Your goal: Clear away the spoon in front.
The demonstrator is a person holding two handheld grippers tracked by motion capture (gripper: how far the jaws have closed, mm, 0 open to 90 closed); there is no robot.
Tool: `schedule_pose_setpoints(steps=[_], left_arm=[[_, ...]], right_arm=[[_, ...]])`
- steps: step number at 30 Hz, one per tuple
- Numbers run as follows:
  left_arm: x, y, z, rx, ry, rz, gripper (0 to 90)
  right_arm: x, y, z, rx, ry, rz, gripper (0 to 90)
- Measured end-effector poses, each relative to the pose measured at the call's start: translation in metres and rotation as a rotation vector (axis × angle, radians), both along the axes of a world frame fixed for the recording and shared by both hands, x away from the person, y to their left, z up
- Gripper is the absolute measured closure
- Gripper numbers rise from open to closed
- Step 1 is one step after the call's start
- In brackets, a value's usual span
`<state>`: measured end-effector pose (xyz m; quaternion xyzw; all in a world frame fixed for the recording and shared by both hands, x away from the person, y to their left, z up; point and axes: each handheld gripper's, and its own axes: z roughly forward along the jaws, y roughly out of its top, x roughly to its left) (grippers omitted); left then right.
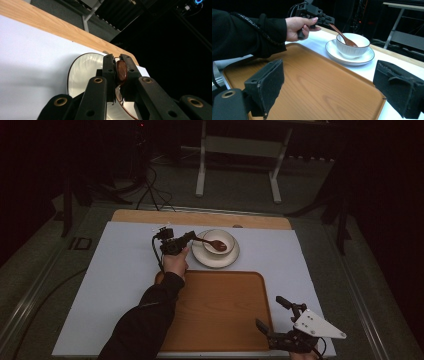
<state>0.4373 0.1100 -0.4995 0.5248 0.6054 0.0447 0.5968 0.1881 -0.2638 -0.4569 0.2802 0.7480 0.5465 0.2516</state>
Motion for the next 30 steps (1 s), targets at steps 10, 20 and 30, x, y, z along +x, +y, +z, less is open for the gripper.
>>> schedule_pose_setpoints(steps=[10,20,30], left_arm=[[-0.005,0.008,0.033,0.034,-0.051,-0.039,83.0],[-0.018,0.021,0.072,0.067,-0.099,-0.107,83.0],[-0.035,0.031,0.108,0.144,-0.123,-0.209,83.1]], right_arm=[[-0.001,0.0,0.001,0.0,-0.006,-0.004,9.9],[-0.001,0.0,0.001,-0.002,-0.008,-0.005,9.9],[-0.001,0.002,0.001,-0.003,-0.006,-0.005,9.9]])
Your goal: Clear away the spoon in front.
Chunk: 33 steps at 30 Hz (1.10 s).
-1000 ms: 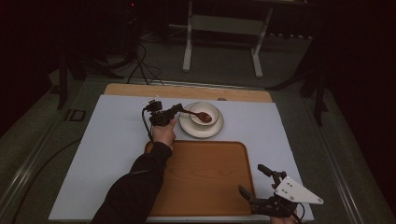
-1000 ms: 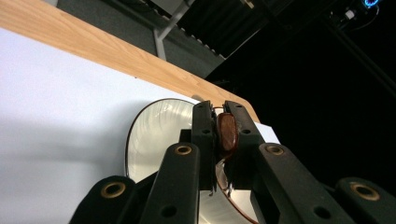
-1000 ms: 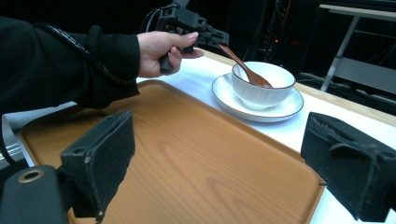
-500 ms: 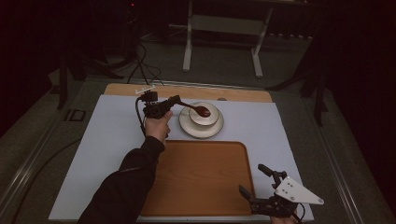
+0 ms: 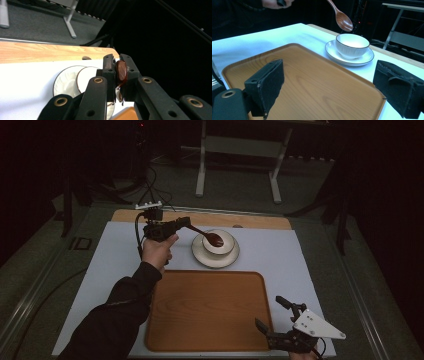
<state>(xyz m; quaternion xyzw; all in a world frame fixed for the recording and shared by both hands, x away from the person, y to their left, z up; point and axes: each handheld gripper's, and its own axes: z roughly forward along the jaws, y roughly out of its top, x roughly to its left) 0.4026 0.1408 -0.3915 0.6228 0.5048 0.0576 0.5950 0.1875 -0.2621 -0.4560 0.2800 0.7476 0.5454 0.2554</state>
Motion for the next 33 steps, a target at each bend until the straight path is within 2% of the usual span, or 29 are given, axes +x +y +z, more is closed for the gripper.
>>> schedule_pose_setpoints(steps=[8,14,17,26,31,33], left_arm=[[-0.014,0.011,0.021,0.068,-0.012,-0.091,83.1],[-0.022,0.02,0.028,0.116,-0.006,-0.149,83.1],[-0.024,0.023,0.029,0.133,-0.006,-0.162,83.0],[-0.034,0.029,0.032,0.229,0.013,-0.303,83.1],[-0.038,0.032,0.035,0.273,0.038,-0.391,83.1],[-0.041,0.034,0.036,0.301,0.025,-0.411,83.1]], right_arm=[[0.0,0.001,0.0,0.0,0.004,0.001,10.0],[0.0,0.001,0.0,0.0,0.006,0.002,10.0],[0.0,0.002,0.0,-0.001,0.004,-0.001,10.0],[0.0,0.002,0.0,-0.003,0.006,0.001,10.0],[0.0,0.001,0.0,-0.001,0.0,-0.006,10.0],[0.0,0.002,0.0,-0.001,0.003,-0.006,10.0]])
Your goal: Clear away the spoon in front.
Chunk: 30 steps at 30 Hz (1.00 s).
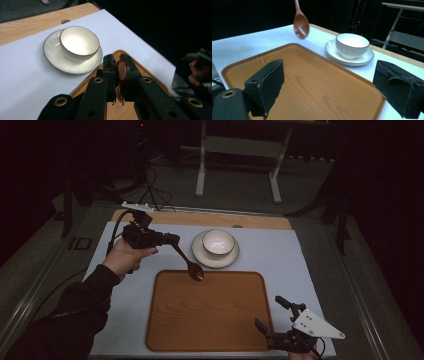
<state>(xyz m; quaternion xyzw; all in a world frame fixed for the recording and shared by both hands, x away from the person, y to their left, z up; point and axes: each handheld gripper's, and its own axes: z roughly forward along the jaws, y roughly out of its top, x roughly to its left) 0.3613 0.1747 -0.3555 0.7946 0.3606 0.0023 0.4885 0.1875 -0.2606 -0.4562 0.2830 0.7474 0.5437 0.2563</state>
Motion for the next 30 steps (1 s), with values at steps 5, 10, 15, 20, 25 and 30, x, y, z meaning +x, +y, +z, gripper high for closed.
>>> schedule_pose_setpoints(steps=[5,10,15,20,25,30], left_arm=[[-0.007,0.004,0.002,0.031,-0.011,-0.077,83.1],[-0.01,0.007,0.004,0.052,0.012,-0.166,83.0],[-0.015,0.005,0.005,0.116,0.054,-0.283,83.0],[-0.018,0.001,0.0,0.183,0.108,-0.36,82.9],[-0.021,-0.004,-0.008,0.237,0.148,-0.418,82.9],[-0.023,-0.007,-0.017,0.271,0.179,-0.477,82.9]], right_arm=[[-0.001,0.001,0.001,-0.001,-0.005,0.004,10.0],[-0.001,0.002,0.001,-0.003,-0.005,0.006,10.0],[-0.001,0.002,0.001,-0.003,-0.002,0.009,10.0],[-0.001,0.002,0.0,-0.004,0.003,0.012,10.0],[-0.001,0.002,0.0,-0.006,0.006,0.016,10.0],[0.0,0.003,0.0,-0.008,0.007,0.018,10.0]])
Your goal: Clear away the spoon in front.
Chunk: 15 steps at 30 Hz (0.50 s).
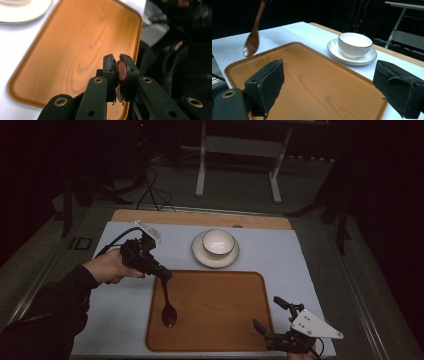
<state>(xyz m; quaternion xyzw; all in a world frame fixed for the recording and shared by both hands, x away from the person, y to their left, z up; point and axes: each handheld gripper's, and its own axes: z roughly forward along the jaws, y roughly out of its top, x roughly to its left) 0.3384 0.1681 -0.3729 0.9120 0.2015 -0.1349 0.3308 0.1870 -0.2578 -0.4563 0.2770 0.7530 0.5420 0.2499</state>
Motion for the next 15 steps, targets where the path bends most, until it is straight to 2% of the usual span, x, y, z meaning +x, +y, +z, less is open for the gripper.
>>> schedule_pose_setpoints(steps=[1,2,3,7,8,9,15], left_arm=[[0.001,-0.001,-0.003,0.011,0.022,-0.013,82.9],[0.0,-0.003,-0.006,0.028,0.028,-0.037,82.9],[0.0,-0.003,-0.006,0.028,0.028,-0.037,82.9],[0.001,-0.01,-0.017,0.071,0.081,-0.09,82.8],[0.001,-0.012,-0.02,0.077,0.078,-0.095,82.8],[0.002,-0.017,-0.025,0.088,0.095,-0.114,82.8],[0.008,-0.032,-0.038,0.128,0.132,-0.146,82.8]], right_arm=[[0.0,0.0,0.0,0.0,0.0,0.001,10.0],[0.0,0.0,0.0,-0.001,0.001,0.0,10.0],[0.0,0.0,0.0,-0.001,0.001,0.0,10.0],[0.0,0.0,0.0,-0.003,0.003,0.003,10.1],[0.0,0.0,-0.001,-0.005,0.002,0.002,10.1],[0.0,0.0,-0.001,-0.005,0.001,0.003,11.1],[0.0,0.0,0.0,-0.002,0.0,0.002,11.1]])
